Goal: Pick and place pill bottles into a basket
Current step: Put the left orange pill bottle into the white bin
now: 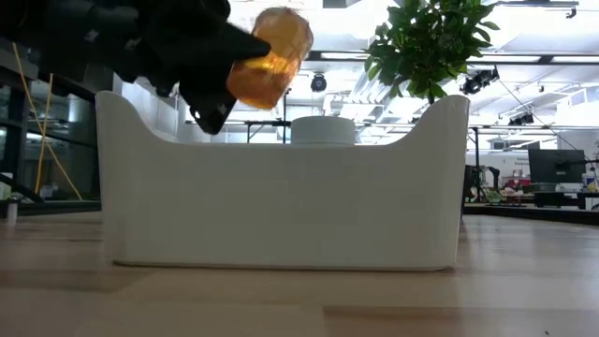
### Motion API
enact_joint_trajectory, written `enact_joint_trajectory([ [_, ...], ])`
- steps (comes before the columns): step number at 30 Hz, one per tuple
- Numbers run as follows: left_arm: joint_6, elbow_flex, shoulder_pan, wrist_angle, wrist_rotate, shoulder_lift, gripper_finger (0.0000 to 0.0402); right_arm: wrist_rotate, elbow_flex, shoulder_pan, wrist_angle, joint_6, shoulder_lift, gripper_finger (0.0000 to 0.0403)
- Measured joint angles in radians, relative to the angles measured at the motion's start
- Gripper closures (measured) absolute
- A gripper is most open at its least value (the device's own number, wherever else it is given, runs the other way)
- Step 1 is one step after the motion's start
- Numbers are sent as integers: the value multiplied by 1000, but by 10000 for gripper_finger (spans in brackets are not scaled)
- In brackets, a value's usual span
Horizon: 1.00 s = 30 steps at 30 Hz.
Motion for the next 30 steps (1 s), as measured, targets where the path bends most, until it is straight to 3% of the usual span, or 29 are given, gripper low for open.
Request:
enact_joint_trajectory([
  [30,-46,0,2,43,-1,117,236,-29,0,0,16,-3,0,160],
])
